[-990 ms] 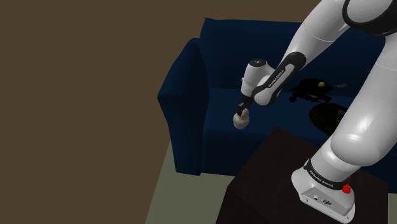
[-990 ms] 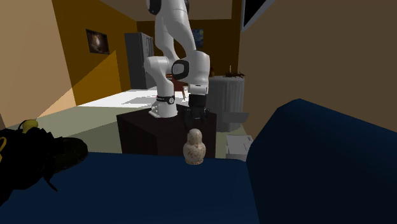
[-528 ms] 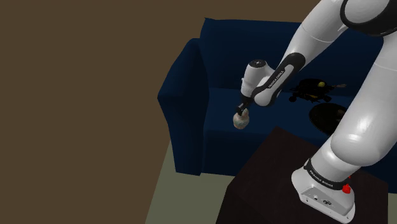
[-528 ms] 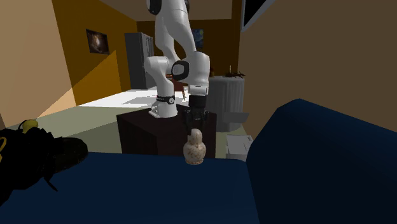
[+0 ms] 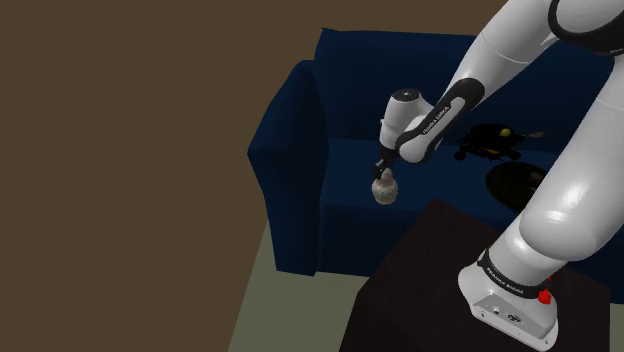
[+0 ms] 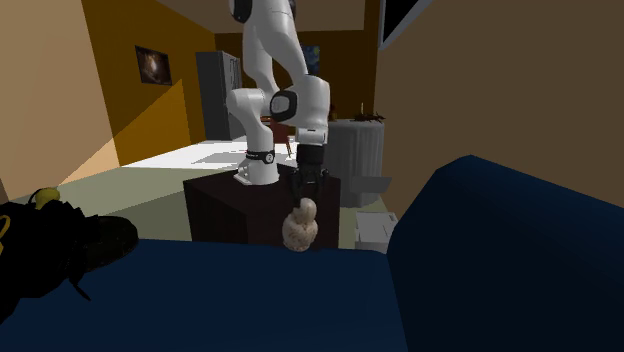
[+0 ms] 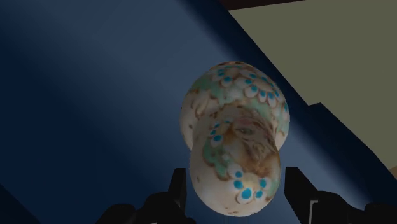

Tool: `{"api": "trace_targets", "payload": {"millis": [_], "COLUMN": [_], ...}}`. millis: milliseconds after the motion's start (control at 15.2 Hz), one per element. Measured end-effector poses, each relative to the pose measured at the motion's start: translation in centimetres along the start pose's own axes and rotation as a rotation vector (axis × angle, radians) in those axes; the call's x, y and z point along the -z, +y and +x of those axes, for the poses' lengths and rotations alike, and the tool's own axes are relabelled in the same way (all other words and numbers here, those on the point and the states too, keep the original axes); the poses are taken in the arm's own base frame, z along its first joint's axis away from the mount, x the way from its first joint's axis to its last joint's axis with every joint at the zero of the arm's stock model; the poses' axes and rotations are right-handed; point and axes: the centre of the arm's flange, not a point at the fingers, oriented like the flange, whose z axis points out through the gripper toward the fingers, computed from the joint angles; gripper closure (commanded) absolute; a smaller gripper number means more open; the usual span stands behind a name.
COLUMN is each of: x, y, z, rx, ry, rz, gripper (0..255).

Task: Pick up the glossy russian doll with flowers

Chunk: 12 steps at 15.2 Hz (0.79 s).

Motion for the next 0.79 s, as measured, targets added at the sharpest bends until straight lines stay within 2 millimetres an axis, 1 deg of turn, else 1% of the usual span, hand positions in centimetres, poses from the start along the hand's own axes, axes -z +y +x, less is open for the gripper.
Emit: {"api": "trace_targets", "payload": {"millis": [660, 792], "x": [5.2, 6.0], "y": [1.1, 1.3], "z": [0.4, 0.5], "rx": [0.0, 0.0], "ry": [0.0, 0.0], "rz": [0.0, 0.0], "gripper": [255, 255]}}
